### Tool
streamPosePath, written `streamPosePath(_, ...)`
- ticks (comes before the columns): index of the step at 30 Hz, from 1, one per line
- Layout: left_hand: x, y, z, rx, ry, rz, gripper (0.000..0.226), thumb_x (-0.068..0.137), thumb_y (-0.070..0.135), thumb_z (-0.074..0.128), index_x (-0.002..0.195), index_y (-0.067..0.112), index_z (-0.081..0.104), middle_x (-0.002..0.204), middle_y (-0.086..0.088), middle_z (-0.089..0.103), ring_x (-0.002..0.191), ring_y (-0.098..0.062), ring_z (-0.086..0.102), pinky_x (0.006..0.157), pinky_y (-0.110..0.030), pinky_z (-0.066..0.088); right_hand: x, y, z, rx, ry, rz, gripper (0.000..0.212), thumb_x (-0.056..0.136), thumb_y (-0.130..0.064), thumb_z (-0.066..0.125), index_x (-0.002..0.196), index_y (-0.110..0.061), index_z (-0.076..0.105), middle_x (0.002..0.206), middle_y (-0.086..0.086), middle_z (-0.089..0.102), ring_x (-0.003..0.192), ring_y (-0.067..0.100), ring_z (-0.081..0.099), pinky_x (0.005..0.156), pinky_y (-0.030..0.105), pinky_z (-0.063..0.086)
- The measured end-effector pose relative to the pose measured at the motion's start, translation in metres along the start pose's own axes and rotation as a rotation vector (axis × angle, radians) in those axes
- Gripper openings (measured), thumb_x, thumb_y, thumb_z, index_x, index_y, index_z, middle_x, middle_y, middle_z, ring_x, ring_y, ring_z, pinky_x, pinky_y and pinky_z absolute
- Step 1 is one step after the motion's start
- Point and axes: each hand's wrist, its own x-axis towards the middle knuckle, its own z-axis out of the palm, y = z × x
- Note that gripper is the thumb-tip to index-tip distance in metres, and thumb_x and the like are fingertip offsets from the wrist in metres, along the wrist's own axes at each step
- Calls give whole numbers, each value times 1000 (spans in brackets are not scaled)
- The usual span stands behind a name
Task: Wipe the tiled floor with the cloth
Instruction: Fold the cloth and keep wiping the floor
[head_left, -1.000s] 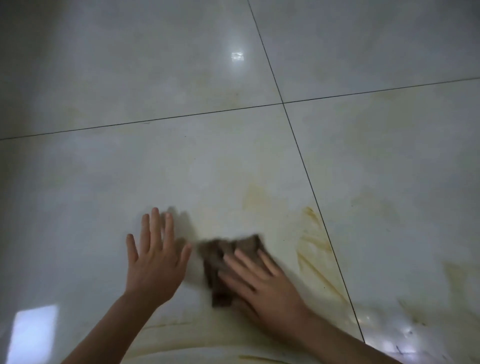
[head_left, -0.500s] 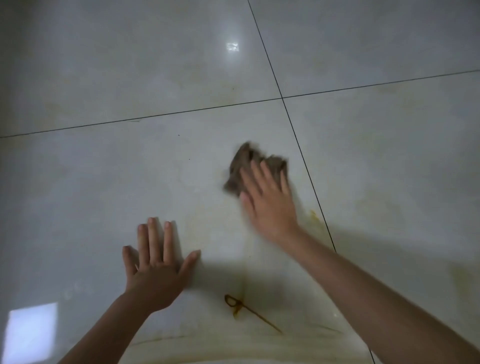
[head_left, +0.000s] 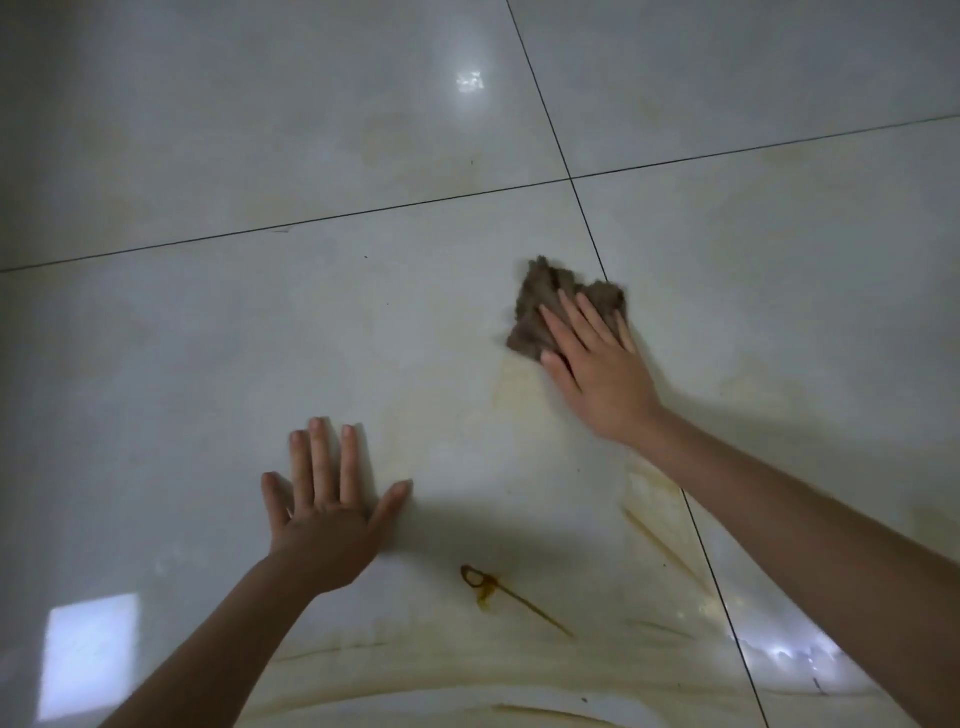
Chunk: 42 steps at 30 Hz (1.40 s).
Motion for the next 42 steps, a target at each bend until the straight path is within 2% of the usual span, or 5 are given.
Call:
streamPosePath(10, 4, -4, 15, 34, 152, -21, 90, 69, 80, -23, 138, 23, -35, 139, -3, -45, 145, -26, -23, 117, -51, -3, -143, -6, 2, 2, -99, -387, 55, 100, -50, 37, 147, -24, 40, 157, 2, 30, 145, 23, 27, 115, 49, 26)
streamPosePath(22, 9, -6, 18, -34, 130, 40, 113, 56, 89, -25, 148, 23, -25, 138, 4, -49, 132, -21, -45, 110, -53, -22, -104, 3, 3, 21, 70, 131, 54, 102, -38, 28, 149, -13, 36, 158, 11, 26, 147, 29, 21, 118, 53, 17)
streamPosePath(27, -5, -2, 18, 59, 328, 109, 106, 79, 77, -12, 151, 5, 16, 156, -26, 10, 144, -45, 13, 109, -65, 19, -224, -8, 10, 75, -18, 6, 53, 101, -43, 29, 147, -18, 39, 157, 6, 29, 146, 27, 26, 113, 56, 25)
streamPosePath(35, 4, -28, 5, -73, 557, 197, 72, 89, 57, 26, 136, 7, 46, 142, -14, 45, 130, -35, 39, 100, -52, 35, -31, -6, 2, -43, 5, 220, 66, 95, -56, 28, 151, -21, 32, 160, 9, 19, 147, 31, 17, 116, 59, 8)
streamPosePath(42, 28, -97, 2, -107, 602, 32, 84, 90, 63, 12, 154, 9, 11, 162, -10, 3, 149, -23, 2, 120, -47, 8, 31, -140, 29, -1, 88, 196, 66, 98, -52, 23, 152, -15, 28, 159, 13, 20, 148, 31, 14, 117, 59, 3)
